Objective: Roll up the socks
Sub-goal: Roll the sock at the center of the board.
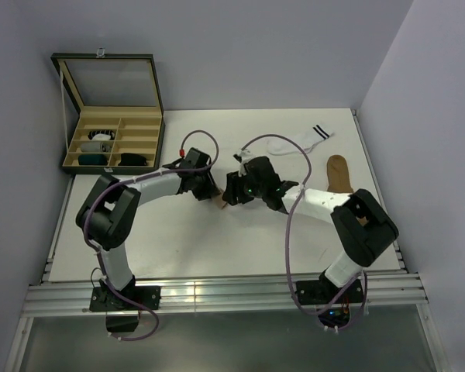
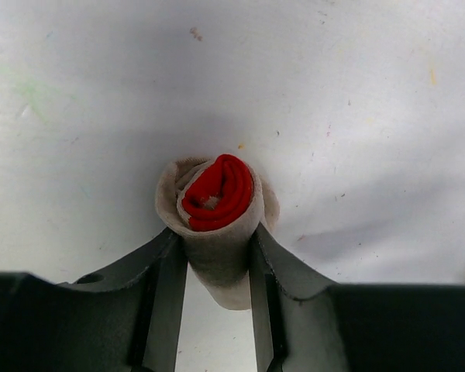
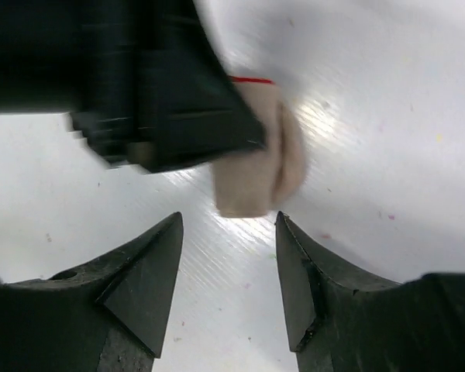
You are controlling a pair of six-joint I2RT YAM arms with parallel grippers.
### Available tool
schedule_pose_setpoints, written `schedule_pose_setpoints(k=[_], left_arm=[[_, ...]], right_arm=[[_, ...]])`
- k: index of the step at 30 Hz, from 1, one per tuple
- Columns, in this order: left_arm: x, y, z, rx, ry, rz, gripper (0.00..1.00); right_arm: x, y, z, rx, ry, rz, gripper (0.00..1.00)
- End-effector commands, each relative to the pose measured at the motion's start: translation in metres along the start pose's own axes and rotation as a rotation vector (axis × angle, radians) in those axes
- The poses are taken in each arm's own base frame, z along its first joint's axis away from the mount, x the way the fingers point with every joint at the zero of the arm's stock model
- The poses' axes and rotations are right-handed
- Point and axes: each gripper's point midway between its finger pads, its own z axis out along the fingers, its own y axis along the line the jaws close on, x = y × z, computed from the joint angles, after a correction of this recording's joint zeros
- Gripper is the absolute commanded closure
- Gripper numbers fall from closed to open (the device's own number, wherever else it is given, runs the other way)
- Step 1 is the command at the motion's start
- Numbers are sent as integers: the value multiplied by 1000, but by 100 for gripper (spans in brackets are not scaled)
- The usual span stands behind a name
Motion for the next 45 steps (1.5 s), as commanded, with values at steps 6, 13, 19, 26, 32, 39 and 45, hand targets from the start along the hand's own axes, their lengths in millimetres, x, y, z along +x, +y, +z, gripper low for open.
schedule_pose_setpoints(k=[6, 13, 19, 26, 32, 39, 45], left_arm=[[21, 25, 16, -106, 103, 102, 61], [22, 19, 16, -94, 113, 110, 61], [25, 17, 18, -83, 129, 113, 61], [28, 14, 18, -67, 147, 115, 60], [9, 1, 1, -44, 65, 102, 45], [-28, -15, -30, 23, -66, 13, 29], [-64, -12, -62, 70, -218, -100, 26]], right_arm=[[-21, 14, -3, 327, -152, -350, 39], [-11, 22, 18, 442, -166, -488, 39], [2, 14, 34, 513, -147, -554, 41], [23, 7, 48, 522, -93, -580, 62], [32, 12, 47, 442, -46, -548, 100], [41, 12, 43, 310, 17, -443, 100], [44, 16, 42, 169, 61, -338, 100]])
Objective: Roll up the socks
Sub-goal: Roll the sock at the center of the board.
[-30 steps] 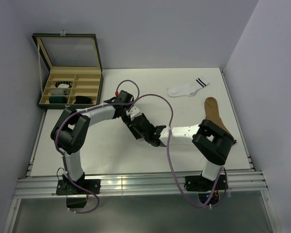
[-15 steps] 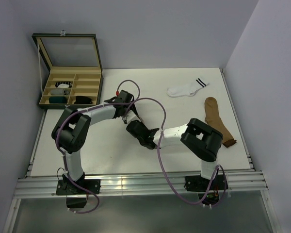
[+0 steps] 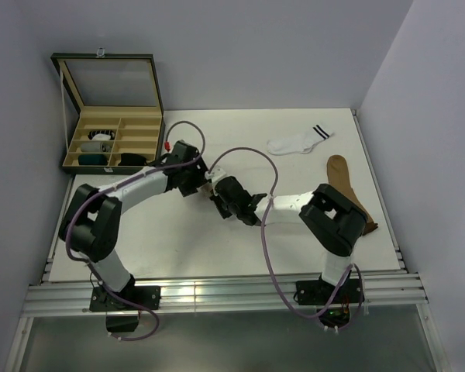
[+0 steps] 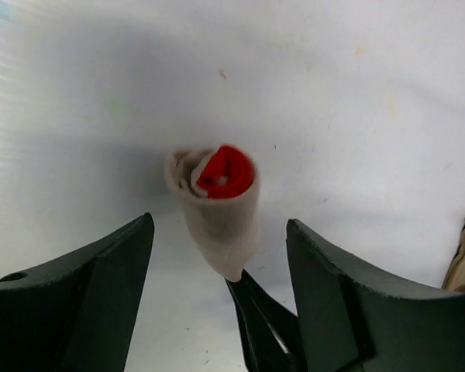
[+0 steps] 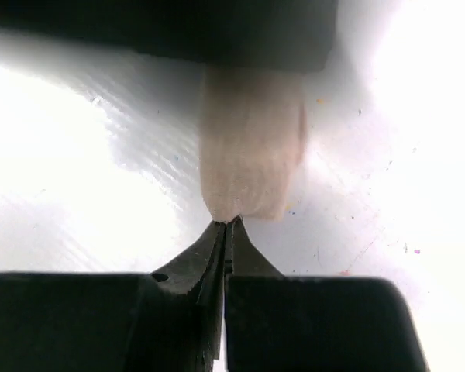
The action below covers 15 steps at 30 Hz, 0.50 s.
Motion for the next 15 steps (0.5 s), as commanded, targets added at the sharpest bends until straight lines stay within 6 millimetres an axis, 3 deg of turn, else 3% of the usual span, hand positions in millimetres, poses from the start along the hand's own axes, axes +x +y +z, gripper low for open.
schedule_pose_setpoints(k=[1, 5, 9, 15], left_arm=[[-39, -12, -29, 67, -156, -91, 26], [-45, -2, -45, 82, -215, -156, 26], [-28, 15, -43, 82, -199, -190, 26], [-9, 3, -37, 181, -158, -215, 26]], right_arm=[[3, 4, -8, -121, 39, 95, 100], [1, 7, -10, -214, 49, 159, 100], [-3, 2, -11, -243, 47, 191, 100], [-4, 3, -7, -254, 56, 195, 100]])
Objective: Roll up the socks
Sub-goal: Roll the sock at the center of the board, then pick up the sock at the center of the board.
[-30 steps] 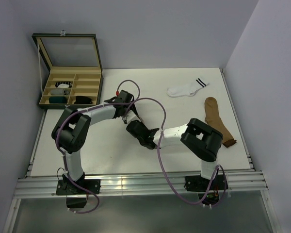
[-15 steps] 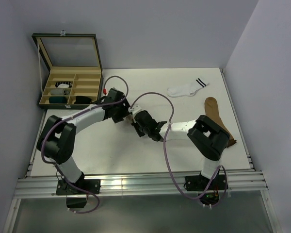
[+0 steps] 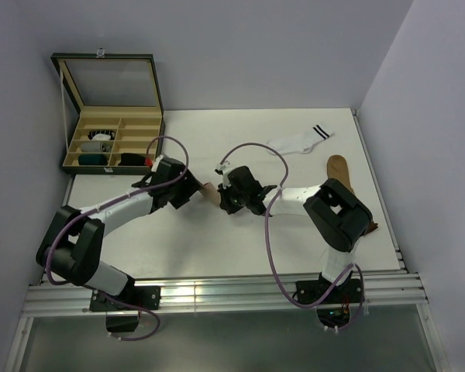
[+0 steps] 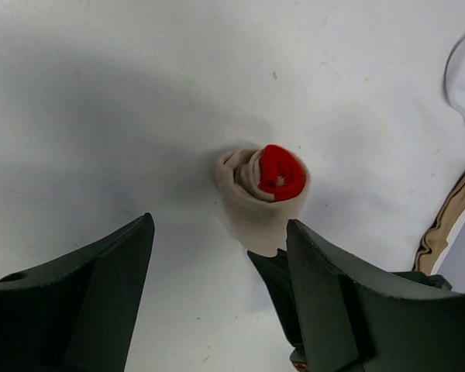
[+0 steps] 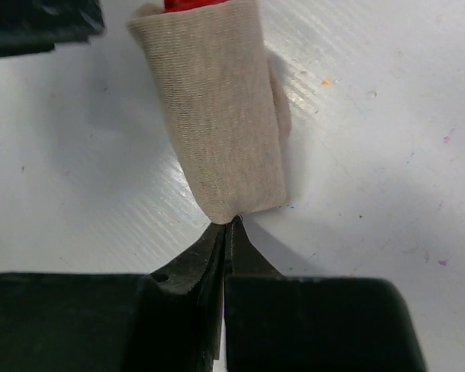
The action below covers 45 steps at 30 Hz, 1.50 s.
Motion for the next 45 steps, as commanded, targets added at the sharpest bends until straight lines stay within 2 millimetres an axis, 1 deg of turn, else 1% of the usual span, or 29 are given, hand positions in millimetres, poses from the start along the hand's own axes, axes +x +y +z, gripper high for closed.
schedule_pose_setpoints(k=[1, 2, 3, 6, 9, 10, 12, 14, 19, 22, 24, 26, 28, 29, 33, 34, 36, 37, 38, 41, 42, 44, 45], left_arm=[[4, -34, -1, 120, -10, -26, 26], [4, -35, 1, 115, -23, -14, 26], [8, -40, 2, 117, -23, -1, 25], [14, -38, 12, 91, -16, -10, 27], [18, -29, 22, 52, -20, -13, 28], [21, -24, 27, 30, -15, -12, 29], [25, -20, 32, 16, -9, -4, 29], [29, -12, 39, -14, -1, 2, 29], [37, -1, 52, -54, 20, 21, 30], [43, 6, 56, -87, 50, 35, 32], [46, 7, 57, -90, 67, 37, 33], [52, 8, 59, -90, 97, 48, 34], [59, 15, 61, -109, 127, 66, 35], [62, 13, 61, -104, 147, 73, 36], [75, 15, 66, -100, 211, 88, 42], [78, 19, 68, -111, 226, 97, 43], [83, 20, 69, -112, 251, 107, 44], [86, 25, 71, -128, 265, 118, 44], [88, 25, 71, -130, 273, 125, 45], [95, 34, 72, -160, 305, 149, 51], [96, 36, 73, -166, 311, 157, 55], [100, 41, 73, -177, 332, 172, 59], [102, 43, 73, -184, 338, 175, 64]], right_arm=[[-5, 9, -4, -43, 3, 11, 100], [-6, 10, -3, -45, 2, 11, 100], [-6, 11, -4, -50, 2, 12, 100], [-8, 13, -3, -59, 2, 12, 100], [-8, 16, -3, -78, 3, 15, 100], [-8, 19, -3, -95, 6, 21, 100], [-7, 21, -2, -115, 12, 27, 100], [-10, 24, -2, -136, 7, 32, 100], [-14, 29, -2, -171, 6, 41, 100], [-19, 32, -2, -199, -2, 57, 100], [-22, 32, -2, -217, -8, 69, 100], [-22, 29, 0, -223, -12, 89, 100], [-22, 27, 2, -231, -14, 118, 100], [-21, 26, 4, -234, -12, 125, 100], [-20, 22, 6, -254, -24, 165, 100], [-21, 19, 6, -253, -30, 180, 100], [-23, 17, 5, -262, -40, 188, 100], [-25, 14, 5, -263, -43, 202, 100], [-27, 14, 4, -274, -53, 205, 100], [-32, 10, 3, -283, -65, 224, 100], [-34, 10, 2, -283, -70, 227, 100], [-37, 7, 2, -279, -76, 236, 100], [-37, 7, 2, -281, -77, 238, 100]])
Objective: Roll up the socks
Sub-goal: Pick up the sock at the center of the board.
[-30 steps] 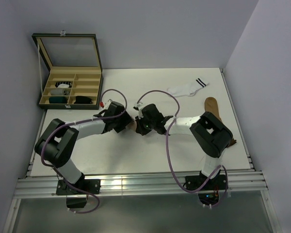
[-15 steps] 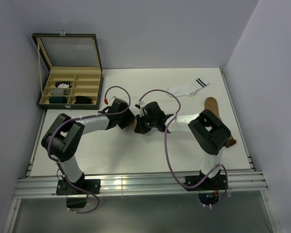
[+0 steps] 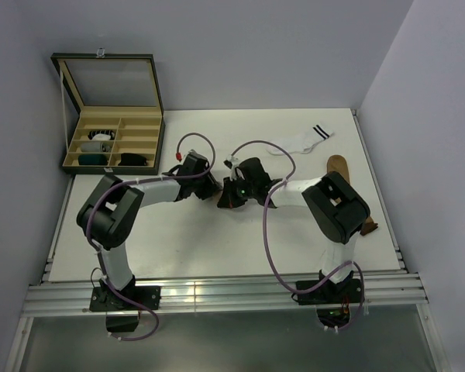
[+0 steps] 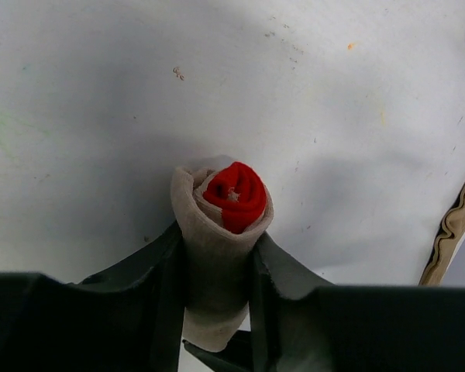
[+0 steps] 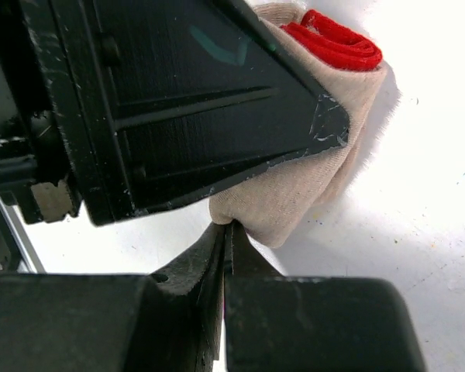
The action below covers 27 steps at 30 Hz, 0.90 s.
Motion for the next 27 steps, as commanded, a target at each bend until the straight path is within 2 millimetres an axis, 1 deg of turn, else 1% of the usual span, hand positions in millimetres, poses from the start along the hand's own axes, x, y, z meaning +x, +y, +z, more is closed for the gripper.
schedule_pose_setpoints(k=[1, 2, 3, 4, 5, 6, 7, 8, 9, 10, 11, 12, 13, 14, 15, 17, 19, 21, 23, 24, 25, 27], left_arm=[[58, 75, 4, -227, 204, 63, 67], [59, 77, 3, -235, 205, 69, 71], [58, 78, 3, -240, 203, 71, 79], [56, 77, 4, -243, 194, 80, 84], [54, 79, 2, -256, 191, 89, 99], [50, 78, 1, -264, 177, 96, 100], [45, 75, 1, -267, 164, 117, 100], [38, 75, 0, -287, 134, 132, 100], [34, 79, -4, -318, 128, 144, 100], [27, 73, -5, -320, 110, 165, 100], [19, 75, -6, -344, 84, 181, 100], [18, 80, -9, -373, 95, 203, 100], [13, 75, -9, -372, 88, 214, 100], [12, 76, -10, -379, 92, 216, 100], [12, 75, -10, -376, 102, 215, 100], [16, 76, -10, -360, 126, 197, 100], [24, 78, -7, -342, 167, 160, 100], [32, 83, -5, -345, 200, 137, 100], [40, 83, -3, -333, 246, 117, 100], [44, 84, -1, -335, 262, 112, 100], [44, 85, -1, -340, 265, 112, 100], [43, 85, -4, -346, 260, 121, 100]], right_arm=[[-29, 5, 1, -38, -96, -11, 100], [-31, 7, 0, -41, -102, -10, 100], [-34, 6, -2, -38, -110, -7, 100], [-33, 7, -5, -36, -107, -6, 94], [-39, 11, -11, -37, -124, -13, 89], [-42, 13, -15, -34, -133, -19, 84], [-40, 12, -19, -19, -132, -17, 72], [-48, 18, -29, -18, -158, -32, 66], [-52, 18, -35, -3, -169, -33, 62], [-54, 13, -41, 34, -184, -36, 55], [-58, 16, -52, 50, -196, -36, 52], [-60, 14, -57, 68, -205, -32, 49], [-59, 7, -63, 104, -205, -17, 45], [-66, 6, -72, 129, -236, -24, 44], [-68, 2, -76, 151, -248, -35, 43], [-71, 0, -81, 179, -276, -45, 43], [-74, -1, -82, 191, -294, -52, 43], [-75, -1, -79, 224, -309, -59, 43], [-73, 1, -69, 227, -308, -52, 43], [-73, 1, -66, 222, -312, -18, 44], [-72, -3, -60, 229, -310, 6, 45], [-73, -8, -56, 248, -324, 74, 49]])
